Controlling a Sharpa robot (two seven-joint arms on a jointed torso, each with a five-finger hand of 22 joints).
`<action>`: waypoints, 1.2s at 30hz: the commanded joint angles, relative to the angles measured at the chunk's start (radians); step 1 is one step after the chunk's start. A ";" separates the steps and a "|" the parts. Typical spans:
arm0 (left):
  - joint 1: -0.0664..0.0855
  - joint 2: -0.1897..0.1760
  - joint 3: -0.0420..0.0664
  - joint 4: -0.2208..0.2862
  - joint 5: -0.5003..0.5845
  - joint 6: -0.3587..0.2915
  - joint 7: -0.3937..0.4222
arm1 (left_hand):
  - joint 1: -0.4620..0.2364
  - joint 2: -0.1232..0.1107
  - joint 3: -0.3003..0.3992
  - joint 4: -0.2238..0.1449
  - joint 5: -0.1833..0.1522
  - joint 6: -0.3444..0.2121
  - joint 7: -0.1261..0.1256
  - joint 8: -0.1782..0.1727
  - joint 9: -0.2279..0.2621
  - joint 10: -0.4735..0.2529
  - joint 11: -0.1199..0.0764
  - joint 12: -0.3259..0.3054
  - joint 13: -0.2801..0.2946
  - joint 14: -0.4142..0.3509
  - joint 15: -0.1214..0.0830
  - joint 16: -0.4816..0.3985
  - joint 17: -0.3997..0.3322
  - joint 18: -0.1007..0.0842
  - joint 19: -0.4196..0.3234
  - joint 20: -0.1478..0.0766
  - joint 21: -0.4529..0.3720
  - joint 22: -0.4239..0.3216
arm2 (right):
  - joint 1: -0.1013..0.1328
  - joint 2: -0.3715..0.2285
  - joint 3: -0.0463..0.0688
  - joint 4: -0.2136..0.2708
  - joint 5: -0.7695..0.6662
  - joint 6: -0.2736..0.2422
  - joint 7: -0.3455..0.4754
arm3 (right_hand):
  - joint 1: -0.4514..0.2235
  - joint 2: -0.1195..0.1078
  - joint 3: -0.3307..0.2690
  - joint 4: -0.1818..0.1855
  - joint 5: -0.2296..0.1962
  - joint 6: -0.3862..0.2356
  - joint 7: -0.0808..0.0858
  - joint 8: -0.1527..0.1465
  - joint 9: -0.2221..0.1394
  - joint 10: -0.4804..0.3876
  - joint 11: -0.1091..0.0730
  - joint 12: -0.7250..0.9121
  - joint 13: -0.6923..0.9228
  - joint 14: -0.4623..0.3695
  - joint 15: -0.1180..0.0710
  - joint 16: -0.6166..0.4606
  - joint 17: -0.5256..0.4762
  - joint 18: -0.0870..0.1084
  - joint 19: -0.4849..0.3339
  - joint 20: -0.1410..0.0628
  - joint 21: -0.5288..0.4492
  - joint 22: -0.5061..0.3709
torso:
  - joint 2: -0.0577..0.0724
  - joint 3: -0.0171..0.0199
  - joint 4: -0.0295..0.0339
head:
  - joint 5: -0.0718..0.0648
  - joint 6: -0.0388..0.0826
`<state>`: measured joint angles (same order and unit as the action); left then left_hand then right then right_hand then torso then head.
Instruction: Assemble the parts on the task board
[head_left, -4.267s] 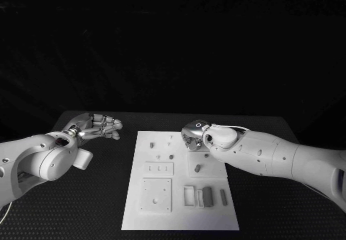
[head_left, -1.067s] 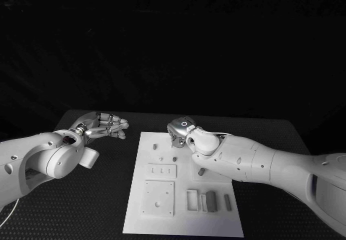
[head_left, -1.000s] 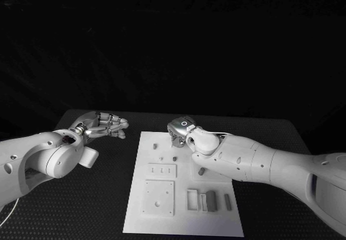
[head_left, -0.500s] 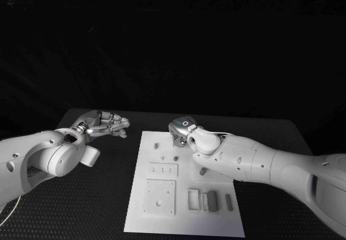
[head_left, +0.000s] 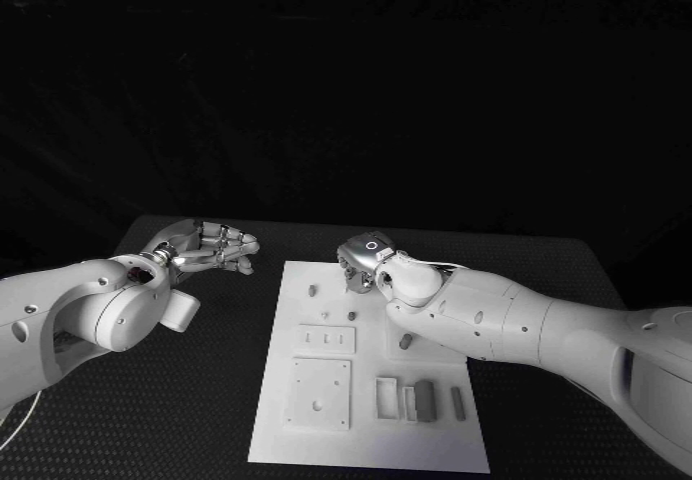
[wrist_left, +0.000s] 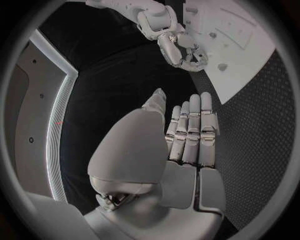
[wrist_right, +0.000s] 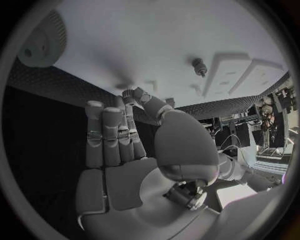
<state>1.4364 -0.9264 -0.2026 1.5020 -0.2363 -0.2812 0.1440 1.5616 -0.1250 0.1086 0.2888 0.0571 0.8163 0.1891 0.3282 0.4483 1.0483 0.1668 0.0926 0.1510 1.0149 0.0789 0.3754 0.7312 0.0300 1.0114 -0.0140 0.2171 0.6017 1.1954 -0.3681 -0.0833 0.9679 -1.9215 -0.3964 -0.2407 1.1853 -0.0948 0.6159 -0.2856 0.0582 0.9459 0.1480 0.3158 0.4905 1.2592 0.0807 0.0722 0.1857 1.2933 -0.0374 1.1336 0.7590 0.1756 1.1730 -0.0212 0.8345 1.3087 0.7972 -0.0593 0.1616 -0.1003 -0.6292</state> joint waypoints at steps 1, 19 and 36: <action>0.002 0.007 0.000 -0.005 -0.012 0.000 0.002 | -0.005 -0.008 0.008 -0.001 -0.003 -0.006 0.003 -0.007 -0.002 -0.007 0.003 -0.004 -0.001 0.005 0.004 -0.005 0.002 0.018 0.005 -0.004 -0.007 0.001 | -0.001 0.002 0.000 -0.006 0.009 0.001 0.012 | -0.008 -0.023 0.000 -0.005 0.000 -0.019 0.004 -0.010 -0.004 -0.019 0.006 -0.008 -0.004 -0.002 0.012 -0.002 -0.003 0.086 -0.005 -0.001 -0.001 0.016 | 0.001 0.0002 -0.0006 | 0.000 0.000; 0.002 0.022 -0.003 -0.026 -0.012 0.001 0.004 | -0.006 -0.008 0.010 0.001 -0.003 -0.007 0.004 -0.008 -0.002 -0.007 0.004 -0.006 -0.002 0.006 0.004 -0.007 0.004 0.017 0.005 -0.003 -0.008 0.002 | -0.001 -0.014 0.000 0.009 0.050 -0.027 0.019 | -0.012 -0.032 0.002 -0.004 0.000 -0.033 0.012 -0.020 -0.009 -0.041 0.015 -0.005 -0.011 -0.001 0.020 0.002 -0.009 0.086 -0.004 0.000 -0.002 0.015 | 0.002 0.0002 -0.0008 | -0.006 0.000; 0.002 0.011 -0.004 -0.029 -0.010 -0.004 0.005 | -0.006 -0.009 0.010 0.000 -0.003 -0.008 0.004 -0.008 -0.002 -0.007 0.004 -0.007 -0.002 0.006 0.004 -0.008 0.005 0.017 0.005 -0.003 -0.008 0.002 | 0.016 -0.111 0.058 0.144 0.087 -0.106 0.040 | -0.109 -0.163 0.008 0.082 0.001 -0.082 0.024 -0.049 -0.027 -0.113 0.034 -0.006 -0.034 -0.016 0.038 0.006 -0.022 0.086 0.004 0.004 -0.016 0.004 | 0.004 0.0043 -0.0082 | -0.005 0.021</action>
<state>1.4364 -0.9170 -0.2067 1.4736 -0.2440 -0.2824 0.1420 1.5576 -0.1289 0.1143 0.2887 0.0571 0.8129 0.1926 0.3245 0.4477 1.0460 0.1689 0.0887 0.1502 1.0149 0.0789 0.3716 0.7354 0.0368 1.0114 -0.0139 0.2138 0.6021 1.2107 -0.4760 -0.0258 1.1049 -1.8471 -0.4624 -0.2173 1.0756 -0.2517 0.6228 -0.2089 0.0619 0.8698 0.1706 0.2708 0.4642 1.1574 0.1074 0.0658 0.1524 1.2770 -0.0062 1.1336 0.7378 0.1693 1.1672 -0.0145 0.8230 1.3087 0.8003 -0.0562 0.1554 -0.1046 -0.6120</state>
